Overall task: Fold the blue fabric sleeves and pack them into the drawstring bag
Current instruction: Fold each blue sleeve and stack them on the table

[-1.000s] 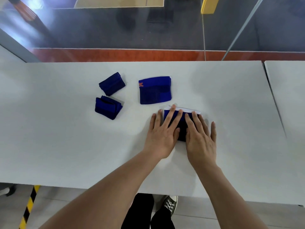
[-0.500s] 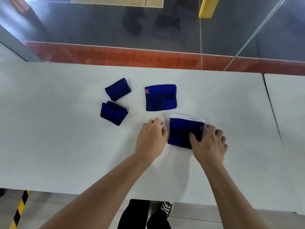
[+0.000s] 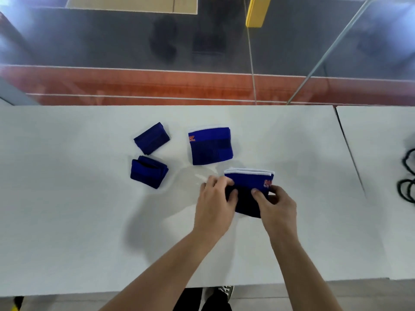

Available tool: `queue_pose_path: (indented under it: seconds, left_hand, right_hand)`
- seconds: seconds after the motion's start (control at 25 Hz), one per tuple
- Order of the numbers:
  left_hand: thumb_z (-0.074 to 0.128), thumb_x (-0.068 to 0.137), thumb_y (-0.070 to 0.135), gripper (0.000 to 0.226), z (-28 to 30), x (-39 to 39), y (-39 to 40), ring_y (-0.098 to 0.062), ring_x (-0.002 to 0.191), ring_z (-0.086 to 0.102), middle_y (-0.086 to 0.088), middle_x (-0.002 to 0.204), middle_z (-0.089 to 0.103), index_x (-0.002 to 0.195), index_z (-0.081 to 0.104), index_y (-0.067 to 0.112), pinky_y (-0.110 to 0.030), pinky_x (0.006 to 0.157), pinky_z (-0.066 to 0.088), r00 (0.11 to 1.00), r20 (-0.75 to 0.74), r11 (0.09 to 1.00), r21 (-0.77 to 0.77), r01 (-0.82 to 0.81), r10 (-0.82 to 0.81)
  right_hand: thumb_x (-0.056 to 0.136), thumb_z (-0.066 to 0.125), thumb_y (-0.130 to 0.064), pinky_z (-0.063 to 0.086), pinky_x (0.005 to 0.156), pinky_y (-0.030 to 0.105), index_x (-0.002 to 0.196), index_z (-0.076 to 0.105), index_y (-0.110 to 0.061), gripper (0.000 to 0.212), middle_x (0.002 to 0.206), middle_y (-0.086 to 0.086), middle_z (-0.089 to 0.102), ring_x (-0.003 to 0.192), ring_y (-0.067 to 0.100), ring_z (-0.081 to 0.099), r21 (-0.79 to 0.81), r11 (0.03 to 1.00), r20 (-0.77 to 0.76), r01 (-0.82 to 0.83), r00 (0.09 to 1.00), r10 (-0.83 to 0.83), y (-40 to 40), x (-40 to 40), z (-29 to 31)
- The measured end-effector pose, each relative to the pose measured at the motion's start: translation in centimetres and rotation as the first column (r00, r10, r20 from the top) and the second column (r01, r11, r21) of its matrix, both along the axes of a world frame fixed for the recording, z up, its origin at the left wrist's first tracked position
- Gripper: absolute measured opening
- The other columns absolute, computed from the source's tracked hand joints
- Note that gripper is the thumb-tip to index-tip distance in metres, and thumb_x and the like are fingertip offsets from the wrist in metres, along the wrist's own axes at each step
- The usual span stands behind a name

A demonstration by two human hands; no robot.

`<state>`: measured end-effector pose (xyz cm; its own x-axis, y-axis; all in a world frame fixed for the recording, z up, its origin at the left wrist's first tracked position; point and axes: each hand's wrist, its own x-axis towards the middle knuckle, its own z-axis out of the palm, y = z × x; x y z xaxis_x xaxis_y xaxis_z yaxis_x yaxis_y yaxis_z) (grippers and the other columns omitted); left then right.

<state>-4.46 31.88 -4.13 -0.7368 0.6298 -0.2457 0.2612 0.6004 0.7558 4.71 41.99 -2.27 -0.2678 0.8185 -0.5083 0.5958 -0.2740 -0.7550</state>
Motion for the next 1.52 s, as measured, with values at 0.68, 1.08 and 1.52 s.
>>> queue_pose_path:
  seconds: [0.68, 1.08, 1.52]
  left_hand:
    - [0.037, 0.106, 0.025, 0.031, 2.1, -7.2, -0.6, -0.010, 0.101, 0.069, 0.004, 0.107, 0.075, 0.118, 0.065, 0.023, -0.022, 0.081, 0.055, 0.691, 0.683, 0.840, 0.213, -0.499, 0.237]
    - [0.049, 0.102, 0.035, 0.024, -1.7, -11.9, 1.6, -0.010, 0.092, 0.063, 0.006, 0.104, 0.067, 0.122, 0.054, 0.022, -0.024, 0.075, 0.051, 0.935, 0.090, 0.938, 0.012, -0.345, 0.343]
    - [0.058, 0.098, 0.036, 0.029, -2.4, -12.6, 2.3, -0.015, 0.091, 0.060, 0.003, 0.106, 0.060, 0.119, 0.047, 0.020, -0.030, 0.078, 0.052, 0.937, -0.070, 0.933, -0.090, -0.349, 0.344]
  right_hand:
    - [0.106, 0.035, -0.036, 0.043, 0.092, 0.031, 0.138, 0.048, -0.031, 0.035, 0.120, -0.009, 0.053, 0.104, -0.003, 0.054, 0.057, 0.959, -0.143, -0.276, 0.949, 0.282, -1.8, -9.4, -0.3]
    - [0.102, 0.051, -0.032, 0.047, 0.102, 0.045, 0.144, 0.046, -0.026, 0.042, 0.129, -0.002, 0.058, 0.115, 0.021, 0.057, 0.485, 0.804, 0.047, -0.344, 0.928, 0.369, 2.5, -14.1, -3.8]
    - [0.089, 0.069, -0.030, 0.033, 0.093, 0.042, 0.132, 0.049, -0.021, 0.048, 0.125, 0.010, 0.053, 0.111, 0.031, 0.049, 0.621, 0.617, 0.342, -0.484, 0.875, 0.343, 4.4, -14.7, -5.3]
